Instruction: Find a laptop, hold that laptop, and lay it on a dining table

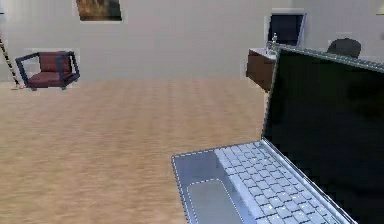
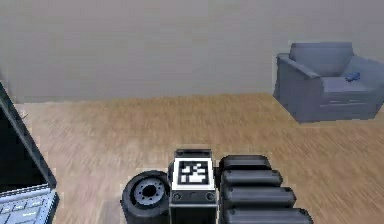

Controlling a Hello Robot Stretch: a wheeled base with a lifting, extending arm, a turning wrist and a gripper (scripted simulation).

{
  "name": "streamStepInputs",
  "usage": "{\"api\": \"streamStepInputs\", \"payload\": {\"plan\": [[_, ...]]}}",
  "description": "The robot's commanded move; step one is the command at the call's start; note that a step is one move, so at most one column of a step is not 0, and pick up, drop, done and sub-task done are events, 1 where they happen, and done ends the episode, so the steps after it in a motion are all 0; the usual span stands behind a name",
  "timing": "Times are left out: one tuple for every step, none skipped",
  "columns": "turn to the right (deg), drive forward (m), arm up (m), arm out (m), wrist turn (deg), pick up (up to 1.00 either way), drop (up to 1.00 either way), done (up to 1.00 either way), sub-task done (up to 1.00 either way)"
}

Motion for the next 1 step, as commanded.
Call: {"api": "streamStepInputs", "payload": {"plan": [[-21.0,0.0,0.0,0.0,0.0,0.0,0.0,0.0,0.0]]}}
